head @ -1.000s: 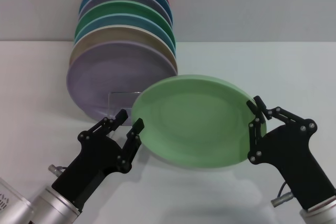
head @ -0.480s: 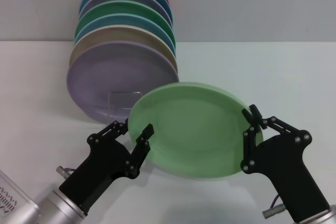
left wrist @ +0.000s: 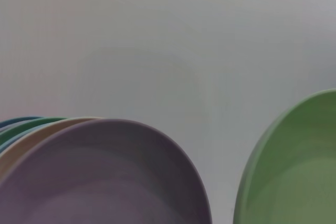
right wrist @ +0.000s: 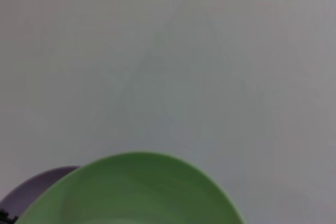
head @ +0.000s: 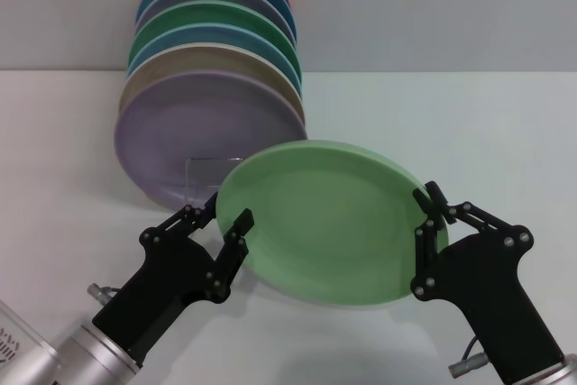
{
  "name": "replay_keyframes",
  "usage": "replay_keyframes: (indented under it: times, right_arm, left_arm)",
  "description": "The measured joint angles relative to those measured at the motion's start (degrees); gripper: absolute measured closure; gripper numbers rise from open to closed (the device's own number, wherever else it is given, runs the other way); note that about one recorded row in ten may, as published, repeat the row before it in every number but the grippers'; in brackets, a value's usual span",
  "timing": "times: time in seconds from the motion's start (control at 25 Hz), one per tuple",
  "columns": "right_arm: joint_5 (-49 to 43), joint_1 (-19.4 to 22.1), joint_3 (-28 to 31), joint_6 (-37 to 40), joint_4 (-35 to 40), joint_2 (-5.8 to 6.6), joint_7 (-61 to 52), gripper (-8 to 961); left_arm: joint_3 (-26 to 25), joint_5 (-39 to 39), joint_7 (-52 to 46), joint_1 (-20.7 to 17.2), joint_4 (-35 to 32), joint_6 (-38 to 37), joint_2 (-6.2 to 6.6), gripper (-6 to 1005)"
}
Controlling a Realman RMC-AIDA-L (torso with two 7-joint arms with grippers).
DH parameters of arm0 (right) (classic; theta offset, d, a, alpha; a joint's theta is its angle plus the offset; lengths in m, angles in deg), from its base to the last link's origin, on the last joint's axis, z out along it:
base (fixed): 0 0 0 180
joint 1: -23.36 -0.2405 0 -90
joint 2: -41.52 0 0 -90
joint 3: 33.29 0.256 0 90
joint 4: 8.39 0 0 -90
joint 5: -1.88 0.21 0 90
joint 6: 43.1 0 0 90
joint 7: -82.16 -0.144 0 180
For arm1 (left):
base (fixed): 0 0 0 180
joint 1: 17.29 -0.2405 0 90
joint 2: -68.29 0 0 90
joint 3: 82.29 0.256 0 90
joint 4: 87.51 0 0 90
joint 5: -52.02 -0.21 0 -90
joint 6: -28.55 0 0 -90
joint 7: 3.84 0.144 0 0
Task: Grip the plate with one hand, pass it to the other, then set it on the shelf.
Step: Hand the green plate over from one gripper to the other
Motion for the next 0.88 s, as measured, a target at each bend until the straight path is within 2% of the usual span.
replay_keyframes:
  times: [0.28,0.52,0.88]
  right_arm:
    - [0.03,0.0,0.1,0.0,0.0,0.0,0.02,934]
    - [0.03,-0.12,0.02,-0.02,0.19,0.0,0.02,934]
    - [0.03,-0.18,0.16,-0.25,0.44,0.0,0.02,932]
  left_arm:
    - [0.03,0.1,0.56,0.11,-0.09,0.06,-0.01,678]
    - [0.03,0.11,0.59,0.24,-0.08,0.27,-0.01,834]
    - [-0.15,0.1,0.61,0.2,-0.17,0.33,-0.01,846]
